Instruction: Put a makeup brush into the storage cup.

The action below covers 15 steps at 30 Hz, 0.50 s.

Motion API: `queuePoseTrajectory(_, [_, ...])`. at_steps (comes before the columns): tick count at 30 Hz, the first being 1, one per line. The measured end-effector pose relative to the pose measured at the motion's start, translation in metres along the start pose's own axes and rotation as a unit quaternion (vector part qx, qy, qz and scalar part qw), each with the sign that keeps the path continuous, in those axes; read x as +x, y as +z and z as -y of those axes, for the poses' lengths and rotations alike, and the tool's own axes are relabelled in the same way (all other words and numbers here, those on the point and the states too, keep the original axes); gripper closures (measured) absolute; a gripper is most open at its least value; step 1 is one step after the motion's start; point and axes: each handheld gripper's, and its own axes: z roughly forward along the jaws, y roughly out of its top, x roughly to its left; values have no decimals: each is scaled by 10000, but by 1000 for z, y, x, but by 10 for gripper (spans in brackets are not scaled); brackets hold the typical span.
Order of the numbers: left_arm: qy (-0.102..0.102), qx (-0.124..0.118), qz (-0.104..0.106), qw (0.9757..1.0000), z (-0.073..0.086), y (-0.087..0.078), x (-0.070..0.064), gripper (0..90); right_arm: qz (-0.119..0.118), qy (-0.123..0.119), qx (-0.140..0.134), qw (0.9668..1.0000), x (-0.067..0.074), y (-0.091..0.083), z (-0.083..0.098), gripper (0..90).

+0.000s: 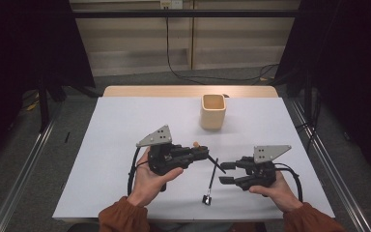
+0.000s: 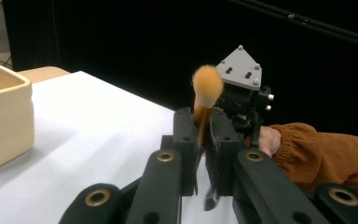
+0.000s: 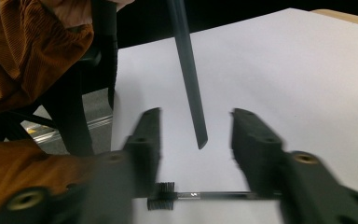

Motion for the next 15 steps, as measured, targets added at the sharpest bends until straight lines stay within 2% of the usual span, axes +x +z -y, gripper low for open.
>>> queuePoseTrajectory(8, [44,36,-106,9999,0,-1,0,839,160,98,-137,9997,0,-3,-2,129])
queuePoseTrajectory(11, [77,48,-146,9999,-1,-2,0,839,67,82,-268,9996,-1,-6,-3,80])
queuePoseTrajectory(15, [106,63,-169,9998,-2,-4,0,839,173,29,-326,9993,-1,-9,-3,48])
